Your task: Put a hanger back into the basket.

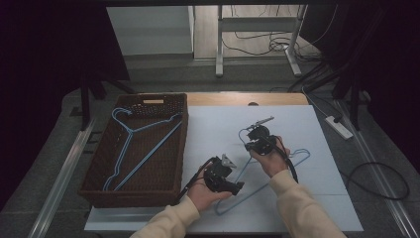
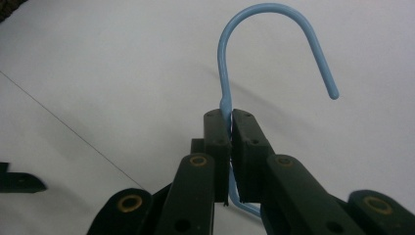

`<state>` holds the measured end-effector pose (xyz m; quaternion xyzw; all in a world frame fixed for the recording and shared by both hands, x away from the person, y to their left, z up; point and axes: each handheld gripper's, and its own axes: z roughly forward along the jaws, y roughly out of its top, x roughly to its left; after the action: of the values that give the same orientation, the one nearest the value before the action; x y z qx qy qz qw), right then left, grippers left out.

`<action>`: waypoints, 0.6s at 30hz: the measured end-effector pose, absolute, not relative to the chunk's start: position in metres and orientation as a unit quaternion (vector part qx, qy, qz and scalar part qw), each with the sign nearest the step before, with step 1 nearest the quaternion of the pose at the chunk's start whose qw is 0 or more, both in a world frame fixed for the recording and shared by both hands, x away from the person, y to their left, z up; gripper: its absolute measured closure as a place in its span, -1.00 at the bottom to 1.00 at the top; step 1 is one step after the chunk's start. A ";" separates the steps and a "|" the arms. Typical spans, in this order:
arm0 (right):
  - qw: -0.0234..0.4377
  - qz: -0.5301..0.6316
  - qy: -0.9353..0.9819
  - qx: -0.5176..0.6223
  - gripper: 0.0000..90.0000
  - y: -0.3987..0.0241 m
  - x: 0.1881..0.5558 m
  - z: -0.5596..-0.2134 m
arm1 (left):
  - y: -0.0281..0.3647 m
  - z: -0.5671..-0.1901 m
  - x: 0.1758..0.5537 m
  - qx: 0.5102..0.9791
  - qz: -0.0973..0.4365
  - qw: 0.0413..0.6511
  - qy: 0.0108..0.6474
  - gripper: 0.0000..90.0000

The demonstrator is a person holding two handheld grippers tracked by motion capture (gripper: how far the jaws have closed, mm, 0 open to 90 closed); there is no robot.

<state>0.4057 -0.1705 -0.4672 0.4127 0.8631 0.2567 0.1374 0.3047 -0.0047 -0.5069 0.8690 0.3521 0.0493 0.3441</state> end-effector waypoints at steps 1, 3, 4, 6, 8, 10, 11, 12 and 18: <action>0.138 0.257 0.863 0.413 0.92 -0.170 0.406 -0.467 | -0.005 -0.509 0.306 0.869 0.047 0.343 0.353 -0.30; 0.138 0.256 0.862 0.414 0.92 -0.170 0.405 -0.467 | -0.008 -0.513 0.309 0.867 0.040 0.344 0.358 -0.26; 0.138 0.257 0.862 0.414 0.92 -0.171 0.405 -0.467 | -0.010 -0.515 0.310 0.866 0.034 0.346 0.359 -0.23; 0.139 0.258 0.862 0.413 0.92 -0.171 0.405 -0.467 | -0.012 -0.518 0.312 0.867 0.030 0.344 0.359 -0.13; 0.140 0.259 0.861 0.414 0.92 -0.171 0.404 -0.466 | -0.015 -0.521 0.314 0.871 0.024 0.340 0.355 0.06; 0.141 0.261 0.861 0.413 0.92 -0.172 0.404 -0.465 | -0.016 -0.523 0.315 0.871 0.017 0.340 0.354 0.27; 0.140 0.262 0.861 0.413 0.92 -0.172 0.403 -0.465 | -0.016 -0.523 0.315 0.873 0.026 0.337 0.352 0.38; 0.141 0.263 0.860 0.415 0.92 -0.172 0.403 -0.464 | -0.015 -0.522 0.316 0.871 0.020 0.342 0.351 0.54; 0.146 0.275 0.855 0.414 0.91 -0.177 0.400 -0.460 | -0.014 -0.520 0.317 0.865 0.001 0.353 0.356 0.80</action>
<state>0.3999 -0.1771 -0.4603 0.4143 0.8550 0.2754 0.1465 0.3167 -0.0144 -0.5203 0.8652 0.3561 0.0012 0.3529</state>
